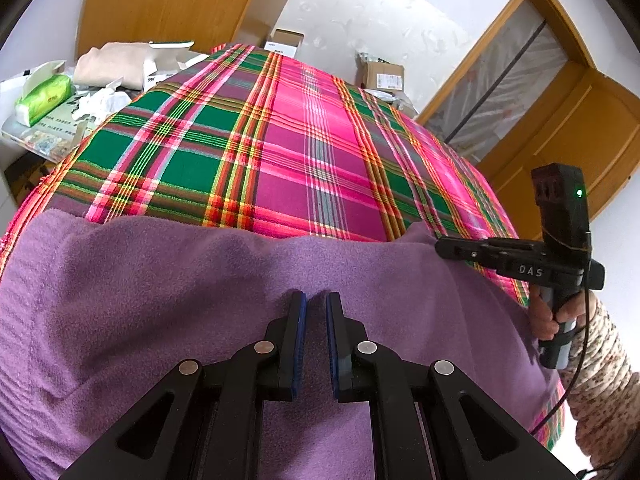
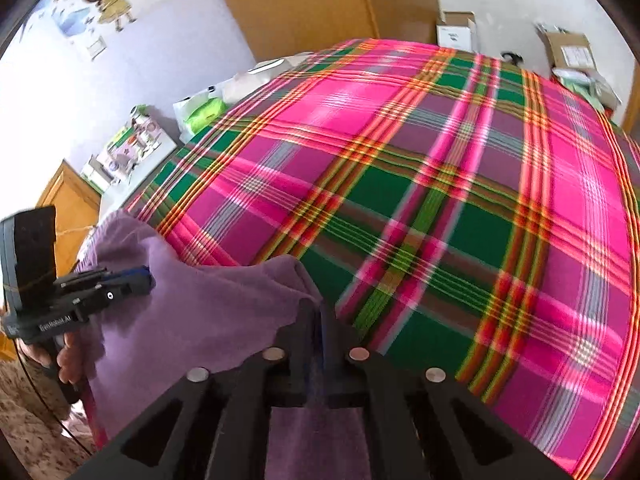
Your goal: Fold clothes
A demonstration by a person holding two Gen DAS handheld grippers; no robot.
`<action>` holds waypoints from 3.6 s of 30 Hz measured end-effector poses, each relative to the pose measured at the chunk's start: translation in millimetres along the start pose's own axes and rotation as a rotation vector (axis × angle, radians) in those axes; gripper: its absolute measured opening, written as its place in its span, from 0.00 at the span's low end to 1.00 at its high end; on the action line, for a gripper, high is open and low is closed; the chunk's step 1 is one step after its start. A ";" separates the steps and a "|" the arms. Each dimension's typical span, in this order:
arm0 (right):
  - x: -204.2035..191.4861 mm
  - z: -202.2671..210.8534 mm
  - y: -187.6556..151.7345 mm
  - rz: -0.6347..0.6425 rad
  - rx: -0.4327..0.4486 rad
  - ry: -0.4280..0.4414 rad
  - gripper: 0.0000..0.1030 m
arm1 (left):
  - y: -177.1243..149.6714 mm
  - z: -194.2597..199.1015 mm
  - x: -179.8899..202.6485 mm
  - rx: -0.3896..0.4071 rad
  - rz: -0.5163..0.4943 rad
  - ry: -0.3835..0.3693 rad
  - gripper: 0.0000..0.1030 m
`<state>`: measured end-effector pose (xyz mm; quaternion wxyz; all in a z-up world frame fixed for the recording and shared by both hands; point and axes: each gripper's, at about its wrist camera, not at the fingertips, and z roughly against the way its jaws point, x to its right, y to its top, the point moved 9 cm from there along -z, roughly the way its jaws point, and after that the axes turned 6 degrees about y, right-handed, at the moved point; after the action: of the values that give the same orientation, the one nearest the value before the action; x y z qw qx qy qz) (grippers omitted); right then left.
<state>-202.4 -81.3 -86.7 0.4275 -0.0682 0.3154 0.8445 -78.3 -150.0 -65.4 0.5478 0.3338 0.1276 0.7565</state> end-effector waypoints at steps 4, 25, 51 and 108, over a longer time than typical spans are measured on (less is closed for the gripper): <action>10.3 35.4 -3.6 -0.040 0.065 -0.004 0.09 | -0.5 1.3 0.6 -0.006 -0.003 0.017 0.10; 38.2 86.0 -97.7 0.074 -0.011 -0.158 0.16 | -16.7 -4.2 80.6 -0.054 -0.148 -0.083 0.10; 77.1 84.6 -79.6 -0.080 0.138 -0.232 0.02 | -24.0 -24.9 92.3 -0.093 -0.145 -0.077 0.10; 133.2 172.1 -171.9 -0.339 0.302 -0.652 0.38 | -41.1 -8.8 84.4 -0.082 -0.102 -0.097 0.10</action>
<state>-127.6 185.7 -83.2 0.6438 0.2160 0.2681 0.6834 -68.3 -56.2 -64.1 0.6043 0.3404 0.0868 0.7152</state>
